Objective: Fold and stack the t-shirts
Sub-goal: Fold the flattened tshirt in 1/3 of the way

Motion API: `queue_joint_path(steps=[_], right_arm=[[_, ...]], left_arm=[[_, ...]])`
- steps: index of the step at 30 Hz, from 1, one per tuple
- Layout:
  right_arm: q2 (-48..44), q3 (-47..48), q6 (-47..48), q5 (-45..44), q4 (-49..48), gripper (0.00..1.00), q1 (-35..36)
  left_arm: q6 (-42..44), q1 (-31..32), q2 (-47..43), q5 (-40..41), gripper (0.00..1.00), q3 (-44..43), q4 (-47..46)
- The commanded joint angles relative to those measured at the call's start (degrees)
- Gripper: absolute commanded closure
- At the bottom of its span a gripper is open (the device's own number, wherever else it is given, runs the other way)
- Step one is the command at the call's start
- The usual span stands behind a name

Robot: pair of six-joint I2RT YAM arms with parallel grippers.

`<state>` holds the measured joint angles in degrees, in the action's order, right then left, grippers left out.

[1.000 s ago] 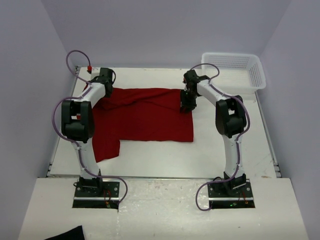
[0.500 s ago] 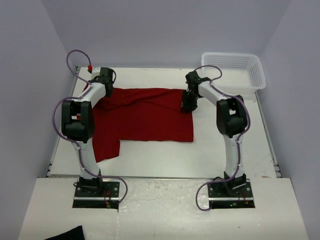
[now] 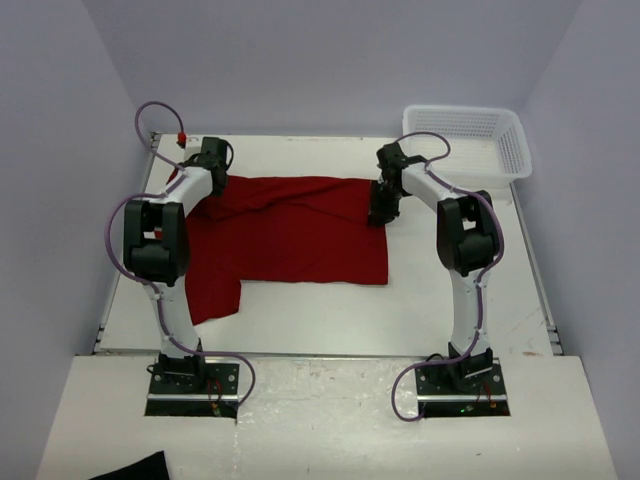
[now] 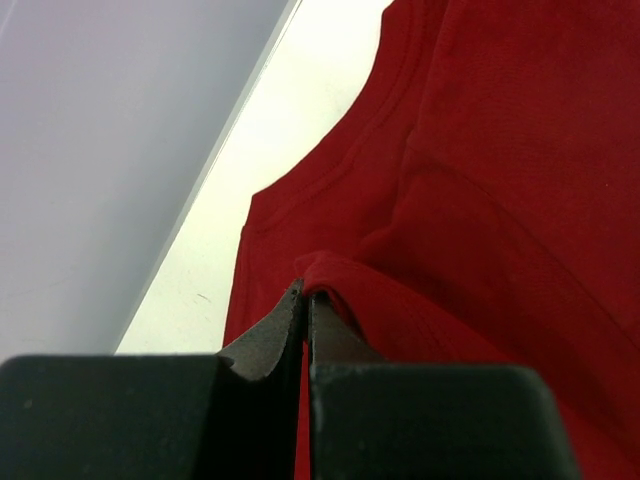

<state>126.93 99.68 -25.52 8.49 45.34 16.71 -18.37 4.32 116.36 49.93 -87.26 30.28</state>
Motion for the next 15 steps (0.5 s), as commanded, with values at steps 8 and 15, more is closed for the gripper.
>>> queue_joint_path(steps=[8, 15], right_arm=[[0.2, 3.1, -0.8, 1.6, -1.7, 0.94, -0.3], [-0.8, 4.0, -0.3, 0.0, -1.8, 1.00, -0.4]], left_arm=[[0.6, 0.4, -0.8, 1.7, 1.00, 0.6, -2.2], [0.4, 0.4, -1.1, 1.5, 1.00, 0.7, -2.2]])
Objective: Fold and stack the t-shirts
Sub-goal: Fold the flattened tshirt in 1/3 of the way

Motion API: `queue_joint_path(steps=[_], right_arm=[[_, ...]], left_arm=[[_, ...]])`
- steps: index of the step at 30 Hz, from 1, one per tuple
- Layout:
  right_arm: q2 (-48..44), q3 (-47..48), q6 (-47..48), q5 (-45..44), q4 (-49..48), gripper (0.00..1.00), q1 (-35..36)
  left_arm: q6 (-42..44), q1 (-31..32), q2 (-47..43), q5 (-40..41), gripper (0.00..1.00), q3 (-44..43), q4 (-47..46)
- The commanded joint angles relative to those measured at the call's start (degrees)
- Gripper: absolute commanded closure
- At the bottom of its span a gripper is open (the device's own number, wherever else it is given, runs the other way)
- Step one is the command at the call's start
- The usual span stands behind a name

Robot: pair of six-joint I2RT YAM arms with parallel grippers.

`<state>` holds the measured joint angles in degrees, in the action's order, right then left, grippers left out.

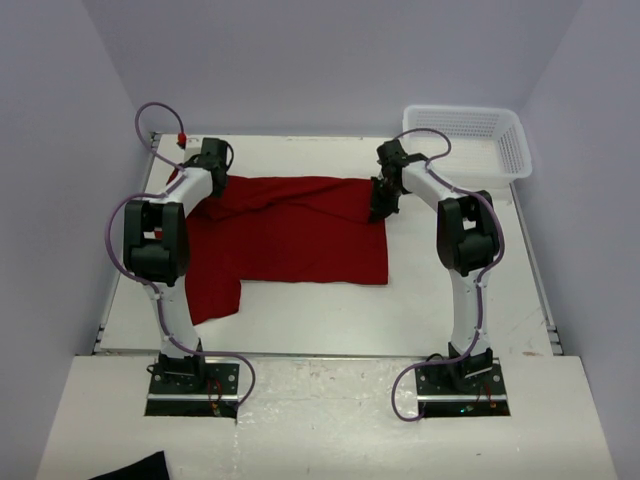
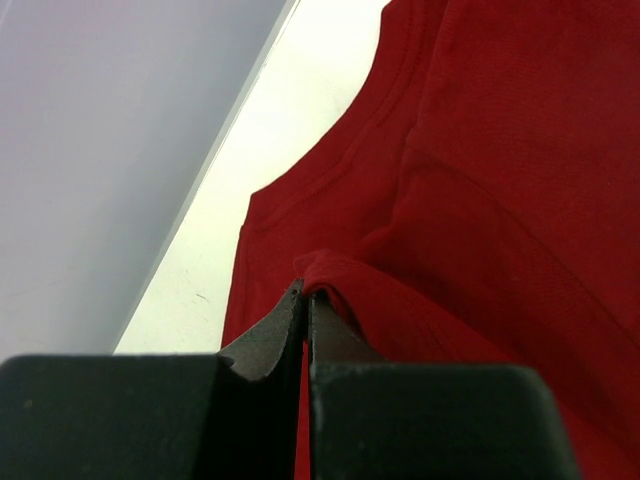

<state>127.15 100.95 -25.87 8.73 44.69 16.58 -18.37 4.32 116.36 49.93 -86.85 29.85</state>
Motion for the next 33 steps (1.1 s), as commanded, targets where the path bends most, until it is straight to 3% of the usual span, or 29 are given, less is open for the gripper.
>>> queue_joint_path(steps=[1, 13, 23, 33], right_arm=[[-1.3, 2.9, 0.0, -0.5, -1.0, 1.00, -0.2], [-9.2, 3.4, 2.9, -7.1, -0.5, 1.00, -0.3], [-8.0, 15.2, 6.2, -8.6, 4.7, 1.00, -2.5], [-12.3, 11.4, 7.5, -10.1, 4.1, 1.00, -2.5]], left_arm=[[0.4, 0.4, -1.1, 1.6, 1.00, 0.5, -1.7], [-4.7, 0.3, -5.0, 3.0, 1.00, 3.9, 1.0], [-3.5, 0.1, -7.7, 3.6, 1.00, -3.2, 3.5], [-6.8, 0.1, -15.8, 4.6, 1.00, 5.0, 3.6]])
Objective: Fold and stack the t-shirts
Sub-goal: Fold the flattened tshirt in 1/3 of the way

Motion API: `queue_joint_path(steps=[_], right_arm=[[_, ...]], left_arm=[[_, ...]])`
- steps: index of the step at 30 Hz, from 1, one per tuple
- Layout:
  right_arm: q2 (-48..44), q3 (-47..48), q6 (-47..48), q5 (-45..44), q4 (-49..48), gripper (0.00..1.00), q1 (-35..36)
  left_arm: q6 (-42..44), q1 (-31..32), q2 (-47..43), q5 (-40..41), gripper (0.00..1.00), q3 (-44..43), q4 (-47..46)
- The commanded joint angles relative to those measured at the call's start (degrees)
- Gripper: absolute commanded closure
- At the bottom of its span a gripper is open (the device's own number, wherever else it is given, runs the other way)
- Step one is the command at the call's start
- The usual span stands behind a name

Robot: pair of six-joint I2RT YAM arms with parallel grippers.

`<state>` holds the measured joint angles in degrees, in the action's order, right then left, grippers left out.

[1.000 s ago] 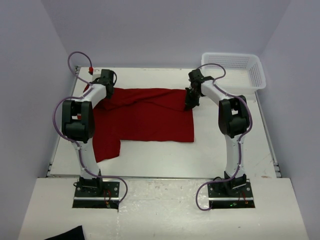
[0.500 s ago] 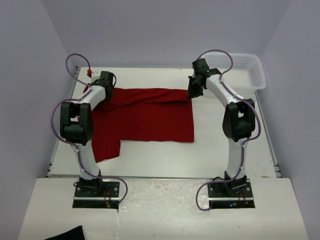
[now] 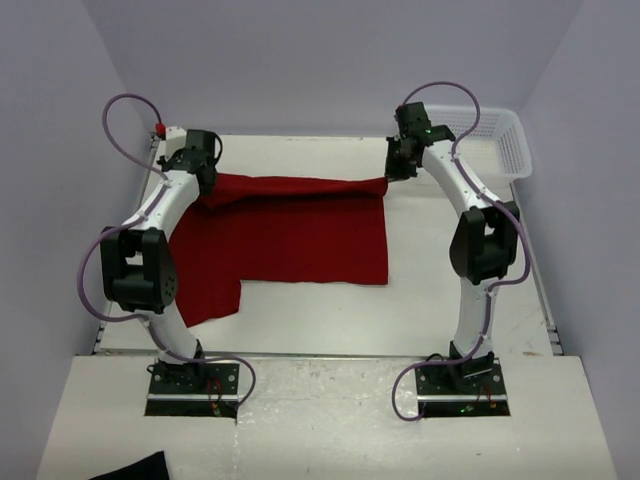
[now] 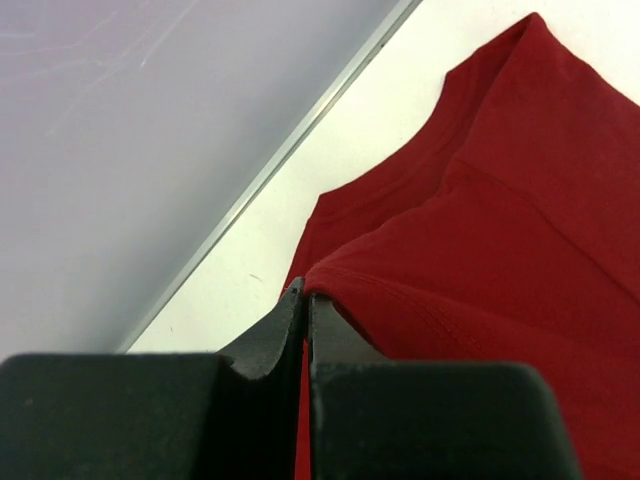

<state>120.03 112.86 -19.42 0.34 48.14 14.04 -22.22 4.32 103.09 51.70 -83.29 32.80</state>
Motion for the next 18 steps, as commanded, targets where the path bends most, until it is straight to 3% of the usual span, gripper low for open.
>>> queue_joint_path(steps=[1, 11, 16, 18], right_arm=[[-5.7, -0.8, 1.0, -1.6, 0.7, 1.00, -0.1], [-8.9, -5.2, 0.6, -0.7, -1.4, 1.00, 0.1], [-2.4, 5.4, 1.1, -0.7, 2.0, 1.00, -0.2], [3.8, 11.9, 1.5, -0.7, 4.5, 1.00, -0.2]], left_arm=[[-3.6, 0.1, -2.6, 2.8, 1.00, 1.5, 2.3], [-4.7, 0.3, -4.7, 2.2, 1.00, 4.4, 2.1], [2.7, 0.2, 1.2, 0.0, 1.00, -2.0, -4.0], [5.9, 0.1, 5.6, -2.6, 1.00, -11.1, -2.9]])
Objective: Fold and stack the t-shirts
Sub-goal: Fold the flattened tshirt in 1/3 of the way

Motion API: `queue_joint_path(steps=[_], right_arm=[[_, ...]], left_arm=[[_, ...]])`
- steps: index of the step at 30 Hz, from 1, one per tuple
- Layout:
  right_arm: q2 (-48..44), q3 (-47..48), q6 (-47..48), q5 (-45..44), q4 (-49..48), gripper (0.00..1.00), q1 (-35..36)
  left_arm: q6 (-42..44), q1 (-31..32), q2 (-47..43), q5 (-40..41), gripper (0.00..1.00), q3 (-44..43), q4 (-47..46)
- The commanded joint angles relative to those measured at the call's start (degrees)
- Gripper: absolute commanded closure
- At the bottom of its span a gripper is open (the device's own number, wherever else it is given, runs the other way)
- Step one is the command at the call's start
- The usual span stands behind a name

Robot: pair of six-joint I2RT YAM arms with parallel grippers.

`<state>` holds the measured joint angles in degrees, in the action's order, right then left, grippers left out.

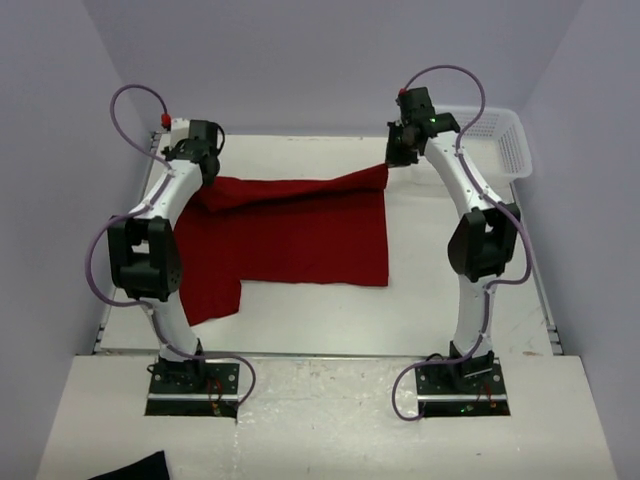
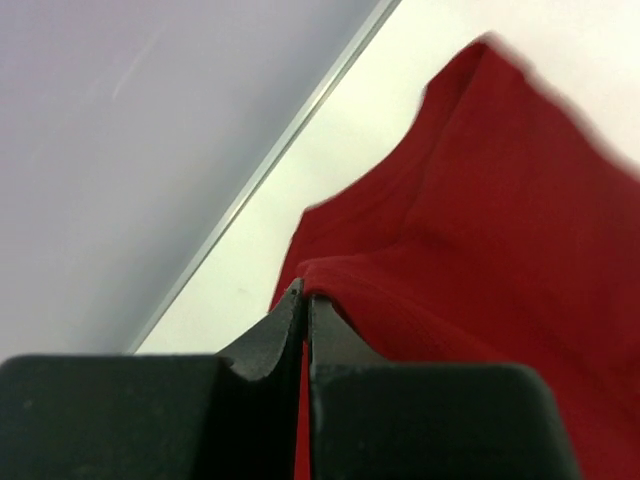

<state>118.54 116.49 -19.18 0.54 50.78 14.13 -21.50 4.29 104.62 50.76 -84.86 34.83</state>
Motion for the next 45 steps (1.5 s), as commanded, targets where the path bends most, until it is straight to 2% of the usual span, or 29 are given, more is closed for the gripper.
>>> queue_joint_path(steps=[1, 3, 4, 5, 6, 7, 9, 11, 12, 13, 14, 20, 22, 24, 26, 27, 30, 31, 33, 36, 45], right_arm=[[7.6, 15.8, 1.3, -0.9, 4.5, 1.00, -0.5], [13.9, 25.9, 1.3, 2.5, 6.4, 1.00, -1.7], [15.5, 28.2, 0.8, 3.9, 7.0, 1.00, -2.3], [16.5, 29.2, 0.5, 5.3, 6.7, 1.00, -3.0], [17.1, 28.8, 0.0, 7.2, 6.3, 1.00, -4.3], [16.6, 27.1, -0.2, 7.5, 4.4, 1.00, -4.6], [14.8, 20.3, 0.5, 6.8, 2.1, 1.00, -4.9], [13.2, 17.5, 0.7, 6.8, 0.5, 1.00, -4.9], [12.9, 16.3, 0.7, 8.1, 0.3, 1.00, -4.9], [12.8, 16.0, 0.7, 8.7, -0.3, 1.00, -4.9], [12.8, 15.8, 0.6, 9.1, -0.4, 1.00, -4.9], [13.4, 17.5, 2.6, 10.5, 0.1, 1.00, -3.3], [13.2, 17.8, 3.4, 9.9, 0.8, 1.00, -3.0], [11.6, 16.2, 3.8, 9.7, 1.4, 1.00, -2.6], [9.0, 9.3, 3.8, 7.5, 1.0, 1.00, -1.9], [5.2, 6.6, 3.7, 6.7, -0.2, 1.00, -1.7], [-2.2, -5.8, 3.4, 5.0, -5.6, 1.00, -0.7], [-3.0, -7.2, 3.2, 5.2, -6.0, 1.00, -0.7], [-3.2, -8.4, 3.1, 5.3, -5.7, 1.00, -0.6], [-2.0, -7.7, 3.2, 4.5, -3.9, 1.00, -0.1], [-0.6, -6.9, 3.6, 1.9, -3.4, 1.00, 0.9]], left_arm=[[6.1, 0.1, 9.1, -2.5, 1.00, -16.0, -4.1], [10.6, -0.2, 17.8, -7.9, 1.00, -23.4, -2.8], [11.5, -0.5, 20.9, -9.1, 1.00, -27.7, -2.0], [12.8, -1.0, 24.1, -10.6, 1.00, -35.7, -1.0], [14.6, -1.2, 30.5, -14.0, 1.00, -40.1, 2.1], [15.0, -1.3, 33.3, -14.7, 1.00, -48.5, 4.0], [14.8, -1.2, 36.9, -14.2, 1.00, -51.8, 7.0], [14.2, -1.2, 34.1, -14.6, 1.00, -42.5, 3.6], [14.1, -1.2, 29.7, -14.9, 1.00, -38.1, -1.9], [14.0, -1.2, 27.9, -15.1, 1.00, -30.4, -4.3], [13.2, -1.3, 25.6, -14.2, 1.00, -27.9, -6.3], [11.3, -1.5, 21.0, -9.5, 1.00, -21.8, -6.3], [10.5, -1.6, 17.7, -8.8, 1.00, -19.7, -6.8], [6.7, -1.6, 13.3, -4.8, 1.00, -18.4, -3.6], [0.8, -1.5, 5.9, 0.7, 1.00, -12.7, -0.1], [-0.6, -1.5, 2.8, 1.5, 1.00, -4.8, -0.7], [-4.2, -1.7, -6.0, 0.6, 1.00, 5.6, -3.6], [-4.1, -1.7, -6.7, -0.1, 1.00, 10.3, -4.8], [-3.5, -1.7, -5.2, -0.8, 1.00, 11.7, -4.8], [-5.4, -1.7, 1.9, 0.3, 1.00, 6.4, 1.8], [-7.2, -1.0, 11.0, 1.4, 1.00, 7.1, 1.9]])
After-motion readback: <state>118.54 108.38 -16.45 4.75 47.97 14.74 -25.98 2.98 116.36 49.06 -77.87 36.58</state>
